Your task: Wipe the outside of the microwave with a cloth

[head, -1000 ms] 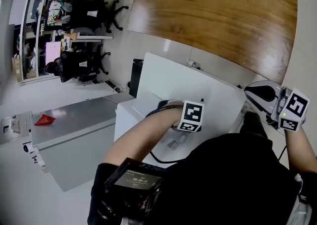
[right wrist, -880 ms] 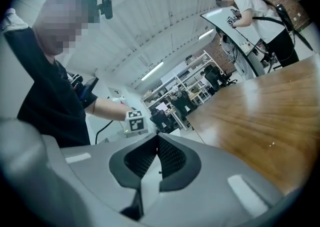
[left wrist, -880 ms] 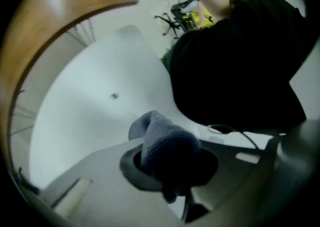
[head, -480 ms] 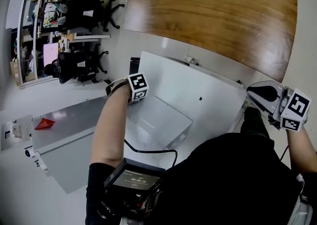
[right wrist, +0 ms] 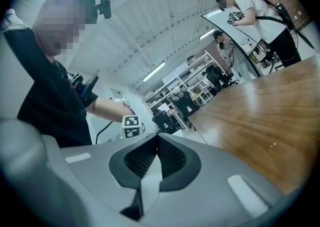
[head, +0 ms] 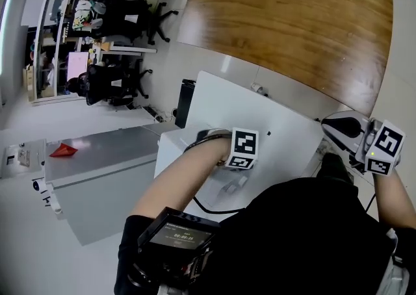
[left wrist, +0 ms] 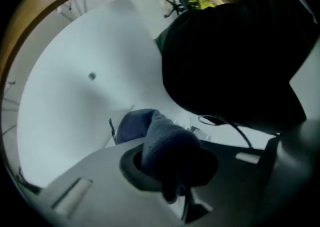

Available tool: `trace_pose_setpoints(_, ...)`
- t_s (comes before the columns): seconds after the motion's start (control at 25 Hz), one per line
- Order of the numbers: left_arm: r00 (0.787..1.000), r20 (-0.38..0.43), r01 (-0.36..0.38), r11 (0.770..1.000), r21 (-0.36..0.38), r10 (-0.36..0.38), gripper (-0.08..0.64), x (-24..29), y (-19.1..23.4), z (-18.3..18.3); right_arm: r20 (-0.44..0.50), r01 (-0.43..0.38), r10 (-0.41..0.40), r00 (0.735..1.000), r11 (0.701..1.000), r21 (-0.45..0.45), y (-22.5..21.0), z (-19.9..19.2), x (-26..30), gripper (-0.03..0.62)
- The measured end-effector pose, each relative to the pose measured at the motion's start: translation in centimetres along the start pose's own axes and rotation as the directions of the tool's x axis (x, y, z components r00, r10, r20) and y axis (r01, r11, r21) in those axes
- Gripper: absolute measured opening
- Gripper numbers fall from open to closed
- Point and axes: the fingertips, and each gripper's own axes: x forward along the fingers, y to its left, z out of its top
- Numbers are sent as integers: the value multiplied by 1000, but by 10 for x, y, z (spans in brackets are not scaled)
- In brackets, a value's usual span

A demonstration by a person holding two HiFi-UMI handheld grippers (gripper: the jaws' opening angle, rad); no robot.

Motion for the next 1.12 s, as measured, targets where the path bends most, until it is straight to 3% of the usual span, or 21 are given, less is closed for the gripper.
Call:
trace_pose_setpoints(0.08, 999, 29, 16, 996, 85, -18, 51, 1, -22, 25, 4, -7, 7, 1000, 1000, -6, 2, 2, 2, 5)
trace_pose_setpoints(0.16, 996, 94, 6, 996, 85, -14, 51, -11, -21, 26, 4, -12, 12, 1000, 1000, -10, 3, 2, 5, 5)
trace_pose_setpoints(0.24, 984, 163, -74, 997, -15, 75, 51, -38, 8, 1, 0, -13, 13, 1000, 1000, -6, 3, -1, 7, 5)
trace_pose_setpoints(0.28, 975, 167, -135, 986, -93, 149, 51, -55, 31, -23, -5, -11, 11, 1000, 1000, 0, 2, -3, 7, 5)
trace_pose_setpoints(0.32, 964, 144, -199, 963, -180, 225, 51, -70, 55, -53, -11, -8, 9, 1000, 1000, 7, 1, -6, 7, 5)
trace_pose_setpoints(0.4, 943, 38, -298, 892, -341, 330, 51, -88, 97, -122, -23, -4, 5, 1000, 1000, 22, -2, -13, 9, 5)
trace_pose_setpoints(0.48, 936, -77, -339, 827, -448, 342, 51, -87, 120, -180, -30, -3, 4, 1000, 999, 35, -4, -20, 10, 5)
trace_pose_setpoints(0.56, 949, -116, -310, 806, -504, 292, 51, -71, 127, -208, -33, 1, 1, 999, 999, 45, -7, -23, 9, 5)
trace_pose_setpoints(0.72, 976, -64, -210, 833, -513, 206, 51, -47, 120, -197, -36, 12, -10, 999, 999, 51, -14, -23, 4, 5)
trace_pose_setpoints(0.84, 994, -2, -99, 894, -438, 110, 51, -45, 89, -158, -33, 9, -7, 999, 999, 47, -13, -20, 4, 5)
trace_pose_setpoints(0.92, 997, 75, -8, 944, -330, 35, 51, -37, 56, -111, -32, 2, -1, 999, 999, 44, -10, -19, 5, 5)
trace_pose_setpoints(1.0, 996, 90, 7, 981, -195, 10, 51, -26, 26, -64, -30, -12, 13, 999, 999, 38, -7, -16, 8, 5)
trace_pose_setpoints(1.12, 997, 78, 0, 1000, -8, 0, 49, -12, -16, -4, -19, -34, 34, 999, 999, 19, -2, -10, 12, 5)
